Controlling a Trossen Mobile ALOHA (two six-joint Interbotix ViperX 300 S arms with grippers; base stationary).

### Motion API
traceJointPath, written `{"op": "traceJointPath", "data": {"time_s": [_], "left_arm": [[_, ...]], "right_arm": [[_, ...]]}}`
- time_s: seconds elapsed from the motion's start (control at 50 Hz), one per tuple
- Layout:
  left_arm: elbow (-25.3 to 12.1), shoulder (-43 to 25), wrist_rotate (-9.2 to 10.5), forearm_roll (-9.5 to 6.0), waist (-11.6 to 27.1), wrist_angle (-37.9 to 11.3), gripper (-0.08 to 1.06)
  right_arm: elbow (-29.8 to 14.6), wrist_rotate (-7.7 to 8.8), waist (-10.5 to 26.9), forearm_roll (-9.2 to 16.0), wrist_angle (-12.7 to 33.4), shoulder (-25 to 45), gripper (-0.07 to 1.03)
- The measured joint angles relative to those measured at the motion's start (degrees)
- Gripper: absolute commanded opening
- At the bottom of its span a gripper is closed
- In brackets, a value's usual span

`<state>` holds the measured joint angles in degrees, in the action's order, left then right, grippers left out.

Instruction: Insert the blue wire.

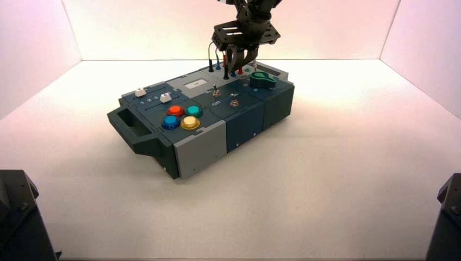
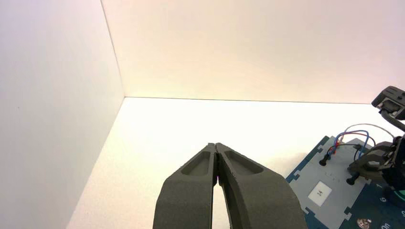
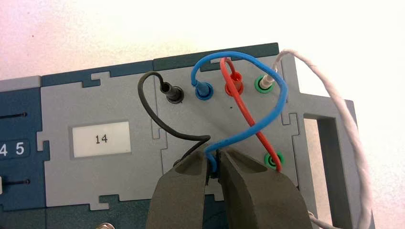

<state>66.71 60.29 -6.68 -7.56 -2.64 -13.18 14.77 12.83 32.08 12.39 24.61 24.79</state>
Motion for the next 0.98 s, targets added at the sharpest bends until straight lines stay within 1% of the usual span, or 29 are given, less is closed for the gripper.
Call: {"op": "traceJointPath", "data": {"time_s": [0.26, 0.46, 0.72, 0.98], "left_arm": [[-0.2, 0.2, 0.0, 0.0, -0.7, -0.2, -0.03], [-0.3, 0.2, 0.09, -0.09, -0.9, -0.2, -0.03], [-0.3, 0.2, 0.09, -0.09, -1.0, -0.4, -0.03], [-0.3, 0.1, 0.0, 0.0, -1.0, -0.4, -0.03]], "right_arm": [[-1.2, 0.09, 0.0, -0.2, 1.4, 0.2, 0.13], [-1.1, 0.09, 0.0, -0.2, 2.7, -1.1, 0.13], [0.0, 0.0, 0.0, -0.5, 4.7, -3.6, 0.13], [-0.2, 0.0, 0.0, -0.9, 5.5, -4.7, 0.13]]}}
